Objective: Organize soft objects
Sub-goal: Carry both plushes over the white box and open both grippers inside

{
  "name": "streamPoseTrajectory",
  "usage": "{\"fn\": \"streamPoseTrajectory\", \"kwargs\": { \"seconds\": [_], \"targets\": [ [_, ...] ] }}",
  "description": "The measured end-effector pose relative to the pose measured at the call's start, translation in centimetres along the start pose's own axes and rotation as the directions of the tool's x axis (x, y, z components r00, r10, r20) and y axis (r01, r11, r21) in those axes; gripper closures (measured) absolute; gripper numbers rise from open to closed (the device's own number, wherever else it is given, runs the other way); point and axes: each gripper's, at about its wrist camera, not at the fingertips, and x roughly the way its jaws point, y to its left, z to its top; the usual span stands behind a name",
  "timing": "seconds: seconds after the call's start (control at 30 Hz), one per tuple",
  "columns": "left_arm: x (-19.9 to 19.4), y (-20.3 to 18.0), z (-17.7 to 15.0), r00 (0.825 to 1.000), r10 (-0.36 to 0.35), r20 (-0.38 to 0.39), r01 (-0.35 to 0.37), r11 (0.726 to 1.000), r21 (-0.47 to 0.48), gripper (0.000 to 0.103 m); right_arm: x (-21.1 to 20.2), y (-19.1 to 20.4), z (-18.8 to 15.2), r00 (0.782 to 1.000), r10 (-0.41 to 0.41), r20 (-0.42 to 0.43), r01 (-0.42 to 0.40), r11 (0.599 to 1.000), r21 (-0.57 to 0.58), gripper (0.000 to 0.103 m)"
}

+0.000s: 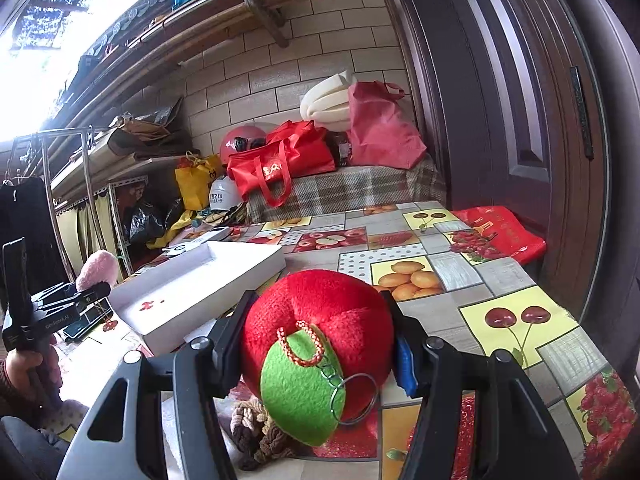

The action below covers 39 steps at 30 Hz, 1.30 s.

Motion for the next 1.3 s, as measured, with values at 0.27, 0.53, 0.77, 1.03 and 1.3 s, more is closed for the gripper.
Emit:
{"fn": "streamPoseTrajectory", "kwargs": {
  "seconds": [0.27,0.53,0.77,1.03,1.3],
  "targets": [
    [1.2,2.3,0.1,0.995,0.096,0.011,-0.095,0.995,-0.037,0.056,2.2,5.0,-0.5,0.99,0.139,-0.04,-0.14,0.989,-0.038,0.044],
    [2.1,3.4,0.3,0.992,0.127,0.02,-0.126,0.991,-0.047,0.056,4.4,11.2,-1.0,0.97,0.229,-0.085,-0.238,0.964,-0.119,0.044],
    [4.2,4.5,1.1,0.986,0.168,0.023,-0.166,0.984,-0.059,0.055,7.3,16.1,-1.5,0.95,0.275,-0.146,-0.299,0.936,-0.184,0.044],
    [7.5,6.5,2.2,0.982,0.186,-0.02,-0.187,0.975,-0.12,0.055,11.6,19.2,-1.7,0.968,0.206,-0.142,-0.236,0.941,-0.244,0.044],
    [10.2,7.7,2.8,0.978,0.191,-0.083,-0.203,0.963,-0.175,0.055,15.5,20.1,-0.6,0.984,0.131,-0.118,-0.156,0.957,-0.244,0.044]
  ]
}}
